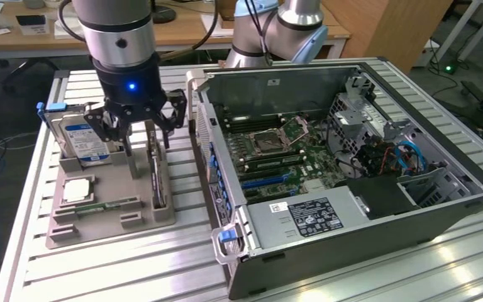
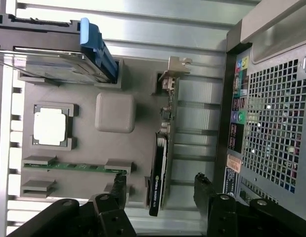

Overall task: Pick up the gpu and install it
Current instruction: 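Pick up the gpu and move the gpu toward the slot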

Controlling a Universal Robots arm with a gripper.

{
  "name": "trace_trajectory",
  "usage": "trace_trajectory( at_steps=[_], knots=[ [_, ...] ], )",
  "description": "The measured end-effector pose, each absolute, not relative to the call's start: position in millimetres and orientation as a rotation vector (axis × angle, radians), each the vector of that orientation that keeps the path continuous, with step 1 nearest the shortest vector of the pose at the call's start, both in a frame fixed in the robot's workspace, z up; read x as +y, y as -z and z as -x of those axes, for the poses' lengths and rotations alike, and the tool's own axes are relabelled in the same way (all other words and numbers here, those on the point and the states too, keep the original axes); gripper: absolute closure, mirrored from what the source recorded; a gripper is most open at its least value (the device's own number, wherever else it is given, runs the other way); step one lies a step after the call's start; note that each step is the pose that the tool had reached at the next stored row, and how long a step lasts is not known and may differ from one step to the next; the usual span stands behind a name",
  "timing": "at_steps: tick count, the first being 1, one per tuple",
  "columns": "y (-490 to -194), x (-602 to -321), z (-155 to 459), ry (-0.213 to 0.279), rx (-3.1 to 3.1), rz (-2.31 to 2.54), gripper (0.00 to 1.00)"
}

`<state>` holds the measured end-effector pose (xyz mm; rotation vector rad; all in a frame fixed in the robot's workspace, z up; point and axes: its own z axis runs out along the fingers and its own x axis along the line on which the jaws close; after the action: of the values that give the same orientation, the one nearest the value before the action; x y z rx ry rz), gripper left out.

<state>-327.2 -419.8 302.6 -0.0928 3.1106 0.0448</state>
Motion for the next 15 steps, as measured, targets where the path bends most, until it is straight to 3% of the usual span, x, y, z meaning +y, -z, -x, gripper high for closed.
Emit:
trace_trajectory(
  at_steps=[15],
  knots=[
    [-286.6,-419.7,315.1,-0.034,3.111,0.083,0.34]
  ],
)
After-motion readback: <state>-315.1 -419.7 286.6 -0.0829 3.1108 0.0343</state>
